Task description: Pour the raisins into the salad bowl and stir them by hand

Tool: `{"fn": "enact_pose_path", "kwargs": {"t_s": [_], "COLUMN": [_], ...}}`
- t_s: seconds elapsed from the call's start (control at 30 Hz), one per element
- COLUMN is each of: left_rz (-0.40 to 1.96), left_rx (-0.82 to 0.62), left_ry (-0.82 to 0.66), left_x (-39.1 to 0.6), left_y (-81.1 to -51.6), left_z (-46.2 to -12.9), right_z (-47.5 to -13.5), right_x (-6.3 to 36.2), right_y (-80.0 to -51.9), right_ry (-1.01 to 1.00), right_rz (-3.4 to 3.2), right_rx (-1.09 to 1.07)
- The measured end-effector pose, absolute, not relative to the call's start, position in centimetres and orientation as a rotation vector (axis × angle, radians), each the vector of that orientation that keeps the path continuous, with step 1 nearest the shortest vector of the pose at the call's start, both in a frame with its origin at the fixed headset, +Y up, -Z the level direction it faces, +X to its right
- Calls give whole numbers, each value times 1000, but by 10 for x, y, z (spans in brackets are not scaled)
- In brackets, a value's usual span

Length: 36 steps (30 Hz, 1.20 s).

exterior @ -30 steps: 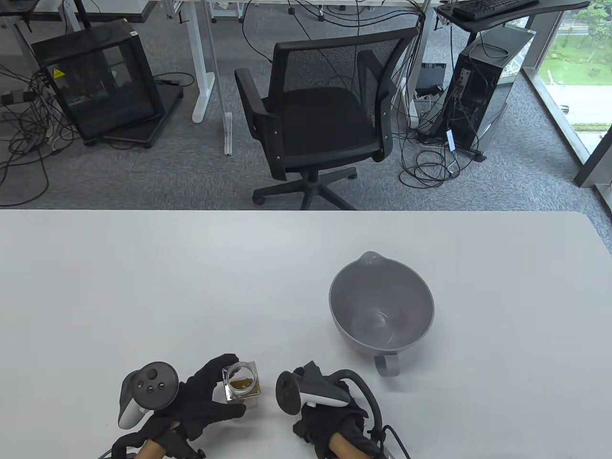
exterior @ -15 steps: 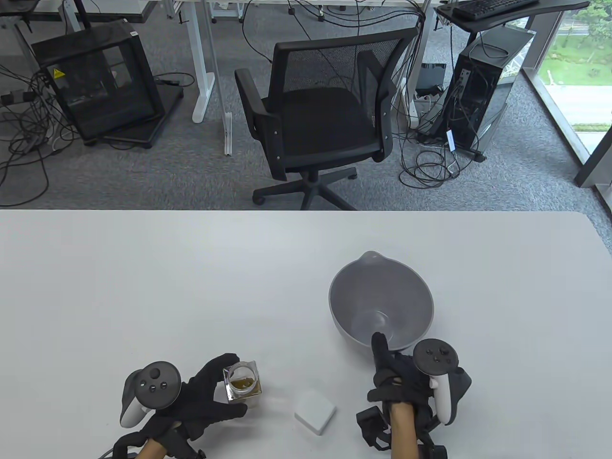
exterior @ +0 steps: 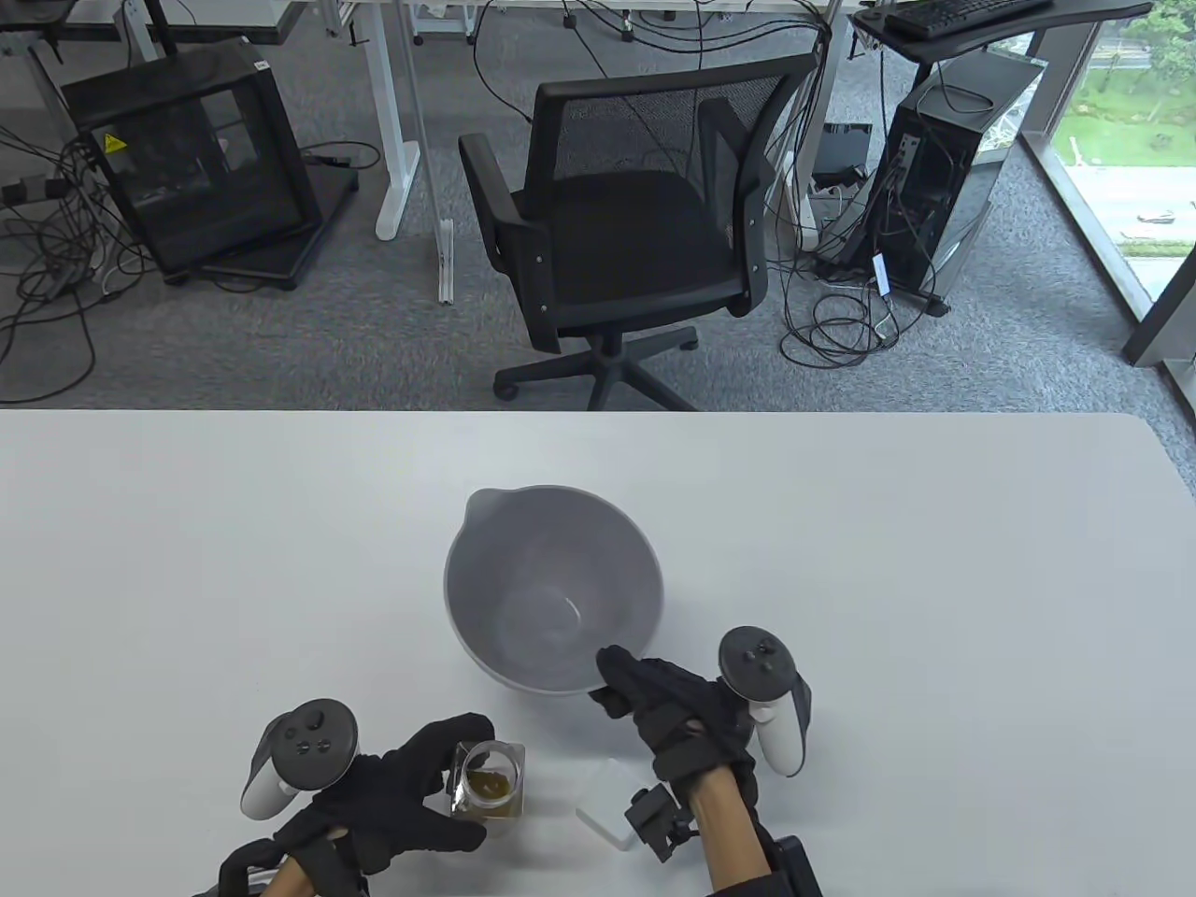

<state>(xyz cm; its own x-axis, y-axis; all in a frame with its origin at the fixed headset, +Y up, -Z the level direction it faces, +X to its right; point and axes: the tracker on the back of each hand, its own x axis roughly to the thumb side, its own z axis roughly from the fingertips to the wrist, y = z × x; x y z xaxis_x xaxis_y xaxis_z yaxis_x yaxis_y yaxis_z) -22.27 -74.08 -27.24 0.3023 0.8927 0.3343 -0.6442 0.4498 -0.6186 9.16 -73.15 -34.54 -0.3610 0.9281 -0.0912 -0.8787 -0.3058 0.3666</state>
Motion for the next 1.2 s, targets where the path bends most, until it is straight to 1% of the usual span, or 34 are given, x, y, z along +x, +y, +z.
{"fn": "enact_pose_path", "kwargs": {"t_s": [0.07,0.23,0.33,0.43,0.5,0.67,0.73,0.8,0.97,1.03,1.13,1.2], "left_rz": [1090,1143,1159,1108,1083,1020,1033,1024,747,660,555,503], "left_rx": [-407,-337,-244,-128,-76,10,4,1,-15,-17,51,52], "left_ry": [-717,-731,-711,-688,-669,-609,-601,-552,-478,-476,-475,-492], "left_x": [-227,-243,-256,-266,-270,-266,-259,-253,-231,-223,-211,-205], "left_y": [-740,-733,-718,-696,-684,-659,-652,-647,-625,-618,-612,-612], "left_z": [-274,-279,-277,-274,-275,-293,-308,-319,-340,-342,-341,-340], "right_z": [-351,-355,-353,-351,-351,-350,-350,-350,-350,-350,-350,-349], "right_x": [87,89,92,91,91,91,91,91,91,91,91,91], "right_y": [-733,-745,-748,-747,-747,-747,-747,-747,-747,-748,-748,-748], "right_ry": [435,464,467,453,452,443,442,441,439,438,437,435], "right_rz": [1936,1990,1938,1981,1976,1973,1973,1972,1972,1973,1972,1971], "right_rx": [164,211,165,196,191,194,196,196,196,196,195,195]}}
